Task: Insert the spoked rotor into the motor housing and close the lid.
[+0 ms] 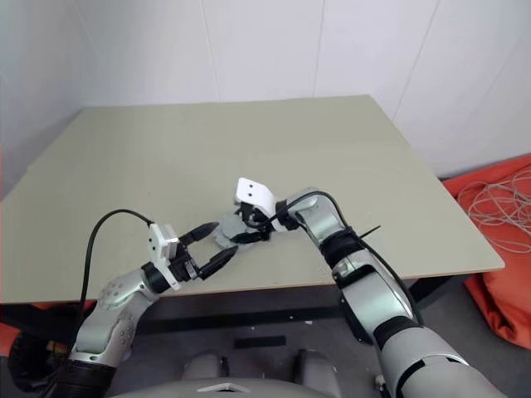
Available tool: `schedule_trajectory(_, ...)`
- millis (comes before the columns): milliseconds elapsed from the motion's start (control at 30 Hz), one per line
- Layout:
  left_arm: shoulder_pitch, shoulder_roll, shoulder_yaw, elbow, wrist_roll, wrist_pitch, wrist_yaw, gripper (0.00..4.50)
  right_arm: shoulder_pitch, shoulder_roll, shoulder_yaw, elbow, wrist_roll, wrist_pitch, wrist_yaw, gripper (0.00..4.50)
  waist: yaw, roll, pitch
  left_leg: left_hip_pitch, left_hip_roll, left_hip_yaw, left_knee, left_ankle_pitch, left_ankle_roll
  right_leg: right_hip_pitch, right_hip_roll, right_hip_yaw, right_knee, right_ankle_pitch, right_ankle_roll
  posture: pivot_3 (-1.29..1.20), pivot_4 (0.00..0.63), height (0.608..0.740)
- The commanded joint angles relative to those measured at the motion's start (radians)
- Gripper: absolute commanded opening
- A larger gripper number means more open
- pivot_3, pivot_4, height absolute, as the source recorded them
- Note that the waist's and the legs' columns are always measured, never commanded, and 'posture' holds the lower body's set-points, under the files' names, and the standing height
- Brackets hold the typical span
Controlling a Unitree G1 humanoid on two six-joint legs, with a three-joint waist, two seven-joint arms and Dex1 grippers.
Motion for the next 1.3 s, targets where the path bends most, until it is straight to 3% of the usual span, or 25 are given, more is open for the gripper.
schedule_trajectory(33, -0.002, -0.001, 0.005, -0.037, -0.011, -0.007, 0.002, 4.5, -0.016, 0.009, 0.017, 0.036, -0.037, -0.013, -0.003, 3.2, 0.0, 0.0, 0.0, 0.0, 0.0, 0.0, 0.0, 0.0, 0.0, 0.0, 0.0, 0.0, 0.0, 0.0, 0.0, 0.0, 0.0, 0.74)
schedule_trajectory(367, -0.012, 0.003, 0.007, -0.027, -0.009, 0.002, 0.005, 4.5, -0.01, 0.012, 0.017, 0.034, -0.04, -0.017, 0.008, 3.2, -0.001, 0.0, 0.0, 0.0, 0.0, 0.0, 0.0, 0.0, 0.0, 0.0, 0.0, 0.0, 0.0, 0.0, 0.0, 0.0, 0.0, 0.74)
schedule_trajectory(733, -0.123, 0.019, 0.025, 0.073, 0.005, 0.068, 0.048, 4.5, 0.012, 0.015, 0.017, 0.009, -0.04, 0.001, 0.01, 3.2, -0.003, 0.0, 0.0, 0.0, 0.0, 0.0, 0.0, 0.0, 0.0, 0.0, 0.0, 0.0, 0.0, 0.0, -0.001, 0.0, 0.0, 0.74)
schedule_trajectory(867, -0.176, 0.036, 0.011, 0.129, 0.017, 0.073, 0.01, 3.59, 0.017, 0.017, 0.017, -0.001, -0.039, 0.009, 0.008, 3.2, -0.008, 0.0, 0.0, -0.001, 0.0, 0.0, 0.0, 0.0, 0.0, 0.0, 0.0, 0.0, 0.0, 0.0, -0.001, 0.0, 0.0, 0.74)
schedule_trajectory(1200, -0.32, 0.067, -0.003, 0.284, 0.057, 0.061, -0.075, 0.19, 0.028, 0.02, 0.015, -0.024, -0.038, 0.026, 0.003, 3.2, -0.015, 0.0, 0.0, -0.002, 0.0, 0.0, 0.0, 0.0, 0.0, -0.001, 0.0, 0.0, 0.0, -0.001, -0.002, 0.0, 0.0, 0.74)
schedule_trajectory(1300, -0.356, 0.074, -0.009, 0.315, 0.073, 0.072, -0.09, 0.01, 0.028, 0.021, 0.015, -0.025, -0.038, 0.027, 0.0, 3.2, -0.016, 0.0, 0.0, -0.002, 0.0, 0.0, 0.0, 0.0, 0.0, -0.001, 0.0, 0.0, 0.0, -0.001, -0.002, 0.0, 0.0, 0.74)
